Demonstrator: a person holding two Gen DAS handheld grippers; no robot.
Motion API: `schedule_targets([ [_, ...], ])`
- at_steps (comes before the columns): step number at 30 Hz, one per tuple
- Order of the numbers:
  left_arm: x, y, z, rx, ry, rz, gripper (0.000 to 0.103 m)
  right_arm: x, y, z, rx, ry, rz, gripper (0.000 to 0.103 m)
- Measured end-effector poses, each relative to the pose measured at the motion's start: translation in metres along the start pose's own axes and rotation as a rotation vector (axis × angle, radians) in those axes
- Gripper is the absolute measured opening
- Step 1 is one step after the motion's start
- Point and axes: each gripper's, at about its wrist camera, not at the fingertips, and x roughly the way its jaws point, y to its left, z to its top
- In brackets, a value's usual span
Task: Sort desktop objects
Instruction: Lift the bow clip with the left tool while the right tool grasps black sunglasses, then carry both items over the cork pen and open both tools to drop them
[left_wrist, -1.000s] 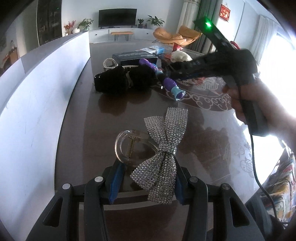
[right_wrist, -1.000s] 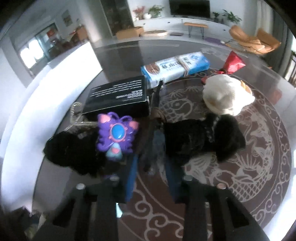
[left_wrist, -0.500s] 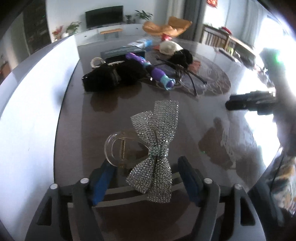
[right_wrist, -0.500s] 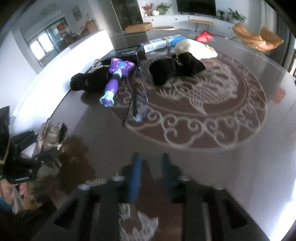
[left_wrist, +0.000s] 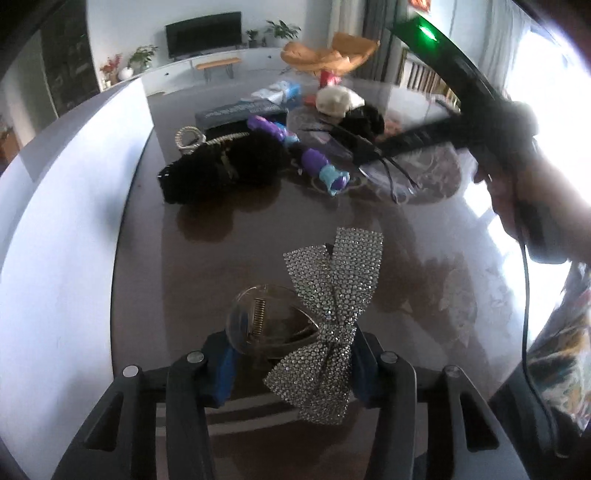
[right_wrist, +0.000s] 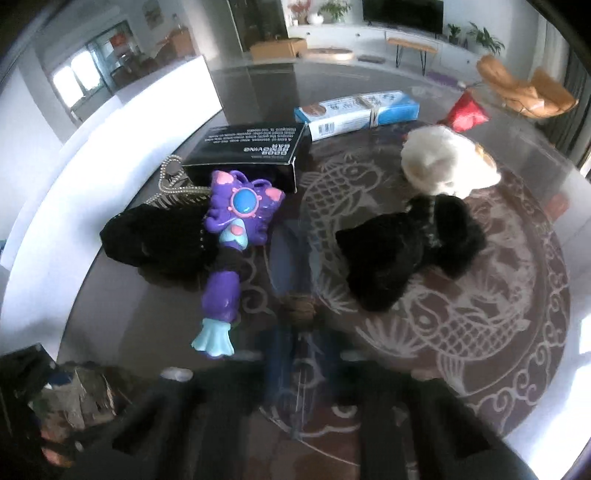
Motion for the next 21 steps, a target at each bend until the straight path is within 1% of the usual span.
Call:
schedule_targets([
  [1,-0.005,0.001,-0.002,-0.021,-0.013,-0.015,0.049,-0.009,-0.001,-0.007,-0.015,-0.003,-0.023,0.010],
  [3,-0.014,0.001,-0.003,-0.052,-0.036,-0.038,0.049,-0.025,-0.004,-0.019,-0.033,0.001,-0.034,0.010],
  [6,-0.044,0.001,0.004,-0.109,-0.104,-0.105,0.049,-0.059,-0.010,-0.032,-0.036,-0.005,-0.052,0.010],
  [8,-0.068,0.005,0.011,-0.143,-0.151,-0.138,0.049,-0.081,-0.004,-0.029,-0.038,-0.034,-0.035,0.010],
  [10,-0.101,0.020,0.019,-0.177,-0.212,-0.145,0.049,-0.106,0.014,-0.016,-0.058,-0.081,0.003,0.010],
  [12,-0.127,0.041,0.024,-0.200,-0.250,-0.113,0.049,-0.123,0.039,-0.001,-0.080,-0.120,0.053,0.010],
  [13,-0.142,0.059,0.026,-0.223,-0.266,-0.082,0.049,-0.130,0.056,0.009,-0.091,-0.139,0.088,0.010],
  [15,-0.158,0.091,0.024,-0.262,-0.277,-0.019,0.049,-0.133,0.099,0.030,-0.120,-0.170,0.171,0.010],
  [16,-0.164,0.114,0.021,-0.293,-0.271,0.039,0.049,-0.132,0.122,0.039,-0.136,-0.182,0.214,0.010],
  [18,-0.166,0.154,0.011,-0.358,-0.244,0.114,0.049,-0.126,0.171,0.053,-0.177,-0.195,0.294,0.010],
  [19,-0.164,0.168,0.007,-0.379,-0.231,0.140,0.049,-0.118,0.200,0.059,-0.205,-0.196,0.330,0.010],
  [21,-0.155,0.199,-0.005,-0.427,-0.180,0.205,0.049,-0.103,0.237,0.063,-0.234,-0.183,0.372,0.010],
])
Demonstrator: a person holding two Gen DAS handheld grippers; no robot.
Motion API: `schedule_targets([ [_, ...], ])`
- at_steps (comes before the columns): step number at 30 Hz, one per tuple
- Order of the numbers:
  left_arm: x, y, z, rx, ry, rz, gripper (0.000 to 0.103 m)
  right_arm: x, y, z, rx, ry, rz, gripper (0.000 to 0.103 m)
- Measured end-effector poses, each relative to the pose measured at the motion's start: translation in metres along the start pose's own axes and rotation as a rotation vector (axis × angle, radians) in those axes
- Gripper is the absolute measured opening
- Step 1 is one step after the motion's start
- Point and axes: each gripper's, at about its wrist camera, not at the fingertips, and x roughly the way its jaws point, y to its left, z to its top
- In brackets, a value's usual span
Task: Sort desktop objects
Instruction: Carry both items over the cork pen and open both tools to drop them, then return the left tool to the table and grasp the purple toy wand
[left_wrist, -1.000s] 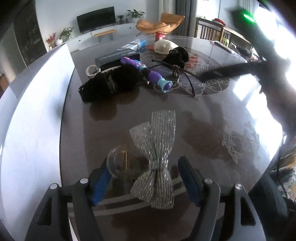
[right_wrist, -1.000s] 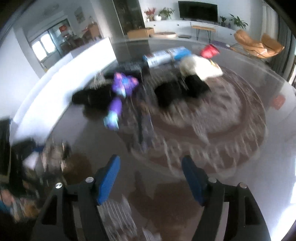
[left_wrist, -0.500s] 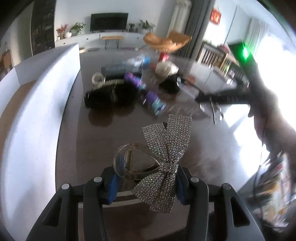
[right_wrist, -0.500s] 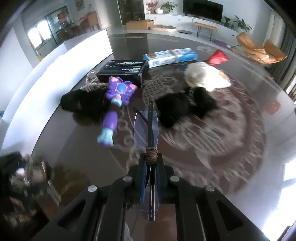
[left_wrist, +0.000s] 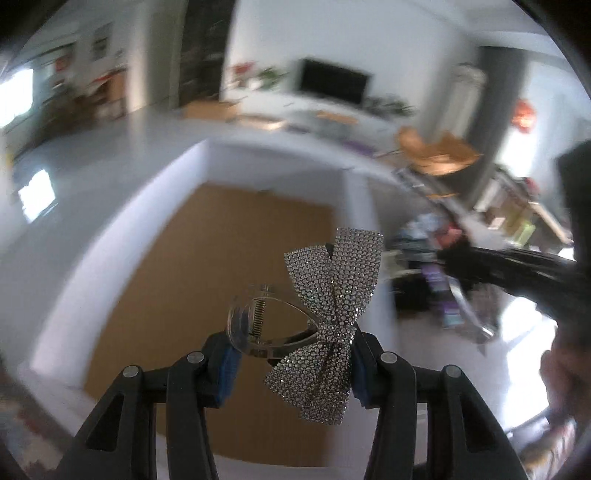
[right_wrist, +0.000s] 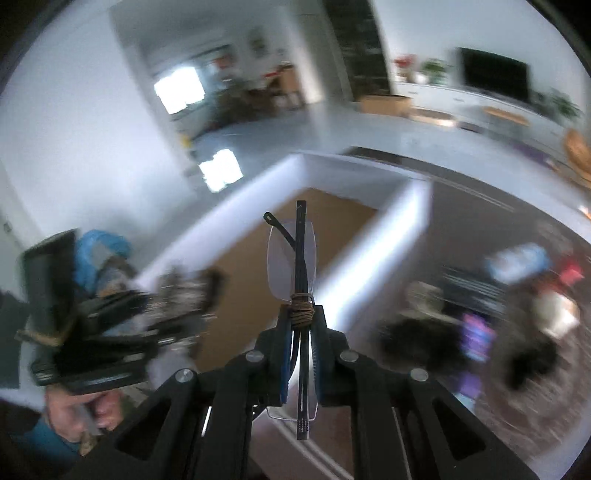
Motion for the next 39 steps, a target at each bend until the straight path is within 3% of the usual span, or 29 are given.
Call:
schedule_targets([
  [4,0.036,0.044,-0.009,-0.053,0.132,0.098,0.049,0.059,0.036,-0.001,-0.038,0.058,0.028,0.012],
  [6,0.051,0.053,-0.014,-0.074,0.210,0.153,0.053,0.083,0.042,-0.008,-0.039,0.100,0.026,0.021],
  [8,0.056,0.055,-0.017,-0.084,0.224,0.179,0.057,0.096,0.040,-0.015,-0.024,0.132,0.015,0.069],
  [10,0.051,0.052,-0.017,-0.086,0.184,0.196,0.065,0.087,0.035,-0.021,-0.021,0.088,0.000,0.073],
  [11,0.048,0.051,-0.019,-0.085,0.166,0.203,0.074,0.079,0.030,-0.025,-0.020,0.062,0.003,0.074],
  [13,0.040,0.042,-0.014,-0.081,0.113,0.218,0.076,0.060,0.017,-0.032,-0.016,0.022,-0.022,0.075],
  [15,0.026,0.023,-0.013,-0.047,0.053,0.200,0.076,0.034,0.001,-0.046,-0.028,-0.042,-0.074,0.084],
  [17,0.016,0.004,-0.013,-0.007,0.009,0.173,0.076,0.007,-0.024,-0.072,-0.040,-0.108,-0.183,0.096],
  [19,0.001,-0.027,-0.012,0.050,-0.040,0.105,0.076,-0.015,-0.052,-0.103,-0.033,-0.140,-0.288,0.097],
  [22,-0.012,-0.076,-0.014,0.126,-0.070,-0.015,0.078,-0.038,-0.110,-0.151,0.017,-0.109,-0.470,0.097],
  [26,-0.020,-0.153,-0.034,0.253,-0.051,-0.169,0.101,-0.058,-0.181,-0.212,0.136,0.003,-0.635,0.097],
  [28,-0.009,-0.186,-0.049,0.311,-0.014,-0.216,0.101,-0.065,-0.209,-0.231,0.188,0.044,-0.681,0.097],
  [33,0.057,-0.228,-0.080,0.364,0.131,-0.196,0.101,-0.093,-0.247,-0.265,0.339,0.038,-0.693,0.097],
  [39,0.107,-0.242,-0.099,0.371,0.239,-0.131,0.101,-0.100,-0.239,-0.266,0.375,0.005,-0.709,0.098],
])
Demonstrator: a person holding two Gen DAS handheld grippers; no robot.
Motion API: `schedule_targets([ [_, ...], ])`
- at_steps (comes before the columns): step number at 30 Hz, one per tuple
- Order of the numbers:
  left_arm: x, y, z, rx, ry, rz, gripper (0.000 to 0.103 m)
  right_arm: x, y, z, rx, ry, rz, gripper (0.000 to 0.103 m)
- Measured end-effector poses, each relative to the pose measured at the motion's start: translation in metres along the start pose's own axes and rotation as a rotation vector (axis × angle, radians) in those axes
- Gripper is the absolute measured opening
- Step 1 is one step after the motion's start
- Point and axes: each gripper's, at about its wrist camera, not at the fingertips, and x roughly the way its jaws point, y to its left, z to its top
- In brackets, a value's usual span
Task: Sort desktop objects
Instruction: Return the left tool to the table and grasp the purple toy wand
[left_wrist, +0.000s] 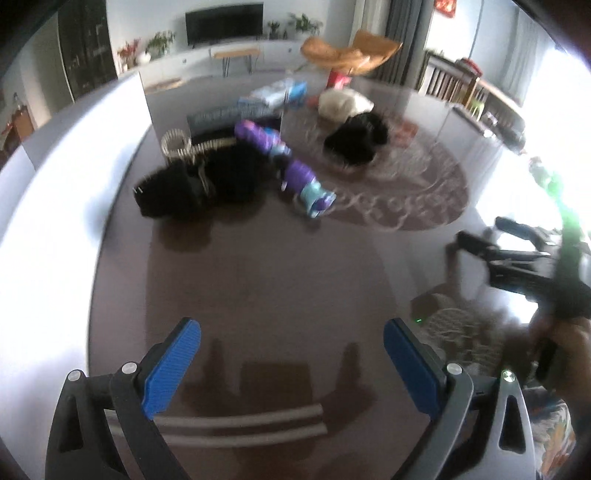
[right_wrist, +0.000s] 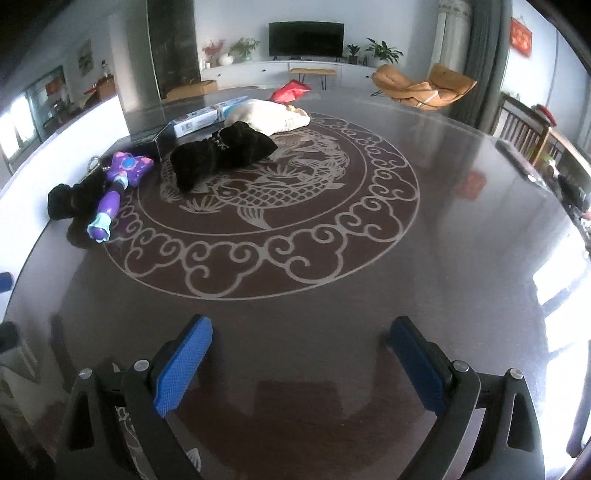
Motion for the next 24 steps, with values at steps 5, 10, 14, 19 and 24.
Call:
schedule_targets([
  [5,0.020,-0.004,-0.001,0.004,0.030,0.023,0.101,0.003,0.000,0.000,0.017,0.008,-0.007,0.102],
  [10,0.028,-0.013,0.004,0.043,0.023,0.046,0.103,0.004,0.000,0.001,0.023,0.009,-0.002,0.103],
  [14,0.037,-0.013,0.016,0.033,0.030,0.047,0.103,0.004,0.000,0.001,0.023,0.009,-0.002,0.103],
  [19,0.040,-0.004,0.039,-0.036,0.000,-0.031,0.103,0.004,0.000,0.001,0.024,0.009,-0.003,0.103],
  [24,0.054,-0.003,0.077,-0.058,-0.025,-0.048,0.103,0.004,0.000,0.001,0.024,0.009,-0.003,0.103],
])
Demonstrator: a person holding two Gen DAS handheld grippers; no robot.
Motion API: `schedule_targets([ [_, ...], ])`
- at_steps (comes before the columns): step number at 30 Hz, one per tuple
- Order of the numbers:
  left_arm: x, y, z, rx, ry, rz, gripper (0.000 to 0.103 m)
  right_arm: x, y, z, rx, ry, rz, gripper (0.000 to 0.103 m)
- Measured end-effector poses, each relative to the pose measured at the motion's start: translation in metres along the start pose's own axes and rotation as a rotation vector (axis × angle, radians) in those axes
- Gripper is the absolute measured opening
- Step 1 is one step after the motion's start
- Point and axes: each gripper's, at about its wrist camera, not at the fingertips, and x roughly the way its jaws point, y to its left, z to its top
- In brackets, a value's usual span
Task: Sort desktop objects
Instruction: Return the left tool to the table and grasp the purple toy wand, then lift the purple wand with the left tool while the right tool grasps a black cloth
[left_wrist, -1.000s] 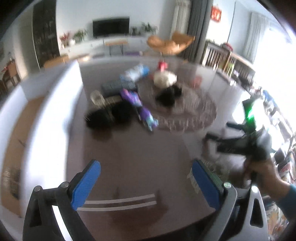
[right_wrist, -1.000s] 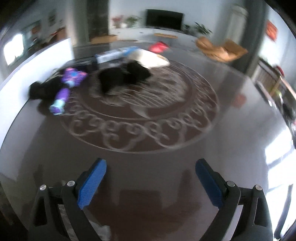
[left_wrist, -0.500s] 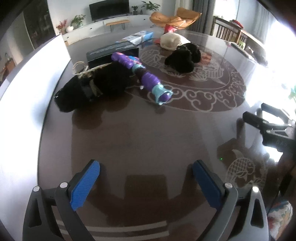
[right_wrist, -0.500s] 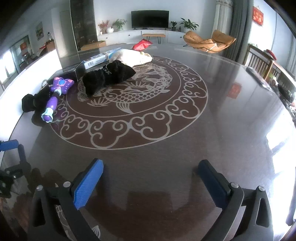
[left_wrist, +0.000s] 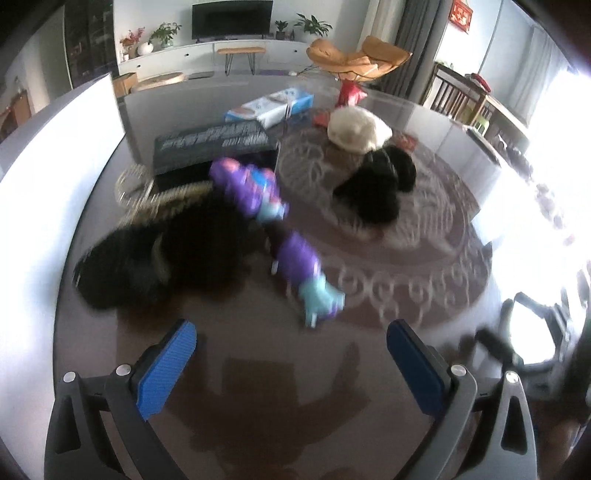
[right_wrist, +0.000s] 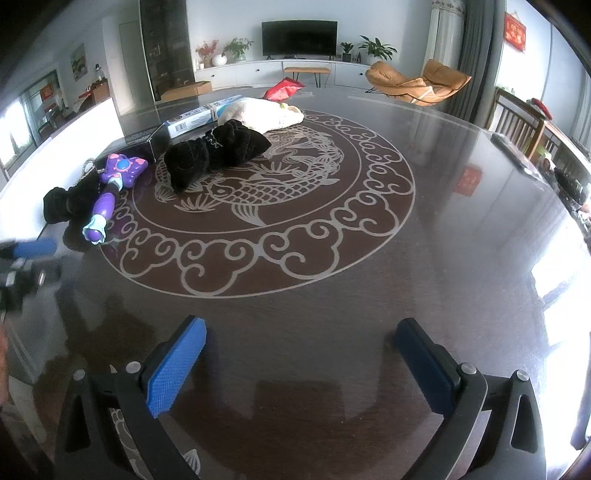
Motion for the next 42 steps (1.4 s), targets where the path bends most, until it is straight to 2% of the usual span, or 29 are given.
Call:
schedule_targets([
  [7,0.036,0.002,0.041,-0.044,0.018,0.046,0.103,0.000,0.000,0.000,0.000,0.000,0.000,0.103],
  [11,0.046,-0.005,0.049,-0.008,0.004,0.106,0.103,0.000,0.000,0.000,0.000,0.000,0.000,0.103],
  [13,0.047,-0.011,0.049,0.040,-0.021,0.135,0.089,0.000,0.000,0.000,0.000,0.000,-0.001,0.103],
  [14,0.045,-0.013,0.049,0.059,-0.040,0.121,0.069,0.000,0.000,0.000,0.001,0.000,-0.001,0.103],
  [15,0.041,-0.015,0.050,0.076,-0.059,0.117,0.045,0.000,0.000,0.000,0.001,0.000,-0.001,0.103],
  [17,0.036,-0.015,0.050,0.085,-0.059,0.103,0.024,0.000,0.000,0.000,0.000,0.000,-0.001,0.103],
  [21,0.023,-0.015,0.029,0.117,-0.066,0.087,0.024,0.000,0.000,0.000,0.001,0.000,-0.001,0.103],
  [27,-0.017,-0.002,-0.038,0.155,-0.091,0.062,0.024,-0.001,0.000,-0.001,0.002,-0.001,0.000,0.103],
  [31,-0.034,0.016,-0.069,0.134,-0.113,0.053,0.024,0.003,-0.001,0.005,0.016,0.016,0.007,0.103],
  [33,-0.038,0.021,-0.075,0.128,-0.124,0.053,0.024,0.010,-0.002,0.025,0.074,0.054,0.090,0.103],
  [35,-0.039,0.028,-0.075,0.113,-0.133,0.037,0.023,0.018,-0.002,0.056,0.180,0.074,0.216,0.103],
  [37,-0.039,0.029,-0.076,0.097,-0.139,0.030,0.023,0.034,0.005,0.090,0.259,0.098,0.263,0.103],
  [39,-0.039,0.028,-0.075,0.097,-0.144,0.036,0.023,0.048,0.016,0.115,0.279,0.109,0.265,0.103],
  [42,-0.039,0.027,-0.077,0.098,-0.147,0.037,0.023,0.077,0.049,0.147,0.209,0.162,0.194,0.103],
])
